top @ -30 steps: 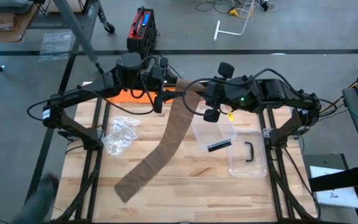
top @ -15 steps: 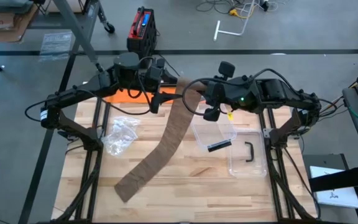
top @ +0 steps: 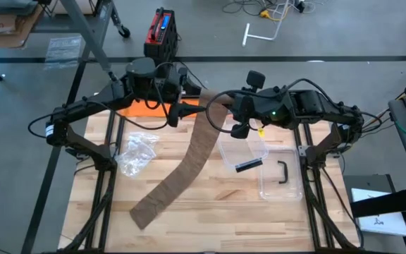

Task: Roll bandage
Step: Roll the brown bandage

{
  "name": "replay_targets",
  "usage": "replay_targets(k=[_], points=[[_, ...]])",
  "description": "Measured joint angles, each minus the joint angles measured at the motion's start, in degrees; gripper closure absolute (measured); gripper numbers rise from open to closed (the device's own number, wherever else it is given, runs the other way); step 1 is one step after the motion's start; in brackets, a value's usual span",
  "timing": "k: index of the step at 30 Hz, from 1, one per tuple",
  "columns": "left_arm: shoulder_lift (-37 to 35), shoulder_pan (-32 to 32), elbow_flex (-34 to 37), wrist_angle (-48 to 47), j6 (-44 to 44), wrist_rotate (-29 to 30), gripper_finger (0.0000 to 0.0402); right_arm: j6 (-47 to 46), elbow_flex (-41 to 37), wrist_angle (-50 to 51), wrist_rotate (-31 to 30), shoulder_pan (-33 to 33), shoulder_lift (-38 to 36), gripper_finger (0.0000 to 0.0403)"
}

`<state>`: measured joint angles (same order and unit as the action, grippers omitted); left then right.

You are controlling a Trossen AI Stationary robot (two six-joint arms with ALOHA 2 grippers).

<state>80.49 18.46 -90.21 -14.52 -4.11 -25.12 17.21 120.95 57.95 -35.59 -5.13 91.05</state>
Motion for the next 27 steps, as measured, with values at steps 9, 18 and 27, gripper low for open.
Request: replay_targets(k=[9,18,27], points=[[0.5,0.0,0.0,3.6,-7.6,0.0,0.0141,0.7,-0.1,0.0,0.0,0.0,0.0,0.0292],[1.8,0.0,0.0,4.0,-14.6,-0.4,0.0174,1.2,-0.1,0.0,-0.5,0.0,0.0,0.0293],[2.0,0.0,0.0,3.8,-15.1,-1.4,0.0206,3.5,-0.3,0.0,-0.4,0.0,0.0,0.0294]])
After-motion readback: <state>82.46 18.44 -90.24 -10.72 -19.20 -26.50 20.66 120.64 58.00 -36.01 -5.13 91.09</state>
